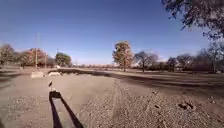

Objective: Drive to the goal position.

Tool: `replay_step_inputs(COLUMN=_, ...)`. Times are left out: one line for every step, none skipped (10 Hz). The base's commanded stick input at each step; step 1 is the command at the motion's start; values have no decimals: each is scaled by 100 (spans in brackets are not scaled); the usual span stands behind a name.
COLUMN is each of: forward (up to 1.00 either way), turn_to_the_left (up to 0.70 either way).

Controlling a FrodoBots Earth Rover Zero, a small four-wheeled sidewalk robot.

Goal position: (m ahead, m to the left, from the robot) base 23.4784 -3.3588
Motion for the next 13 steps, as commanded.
replay_step_inputs(forward=50, turn_to_the_left=0)
replay_step_inputs(forward=50, turn_to_the_left=0)
replay_step_inputs(forward=50, turn_to_the_left=0)
replay_step_inputs(forward=50, turn_to_the_left=0)
replay_step_inputs(forward=50, turn_to_the_left=0)
replay_step_inputs(forward=50, turn_to_the_left=0)
replay_step_inputs(forward=50, turn_to_the_left=0)
replay_step_inputs(forward=50, turn_to_the_left=0)
replay_step_inputs(forward=50, turn_to_the_left=0)
replay_step_inputs(forward=50, turn_to_the_left=0)
replay_step_inputs(forward=50, turn_to_the_left=0)
replay_step_inputs(forward=50, turn_to_the_left=0)
replay_step_inputs(forward=50, turn_to_the_left=0)
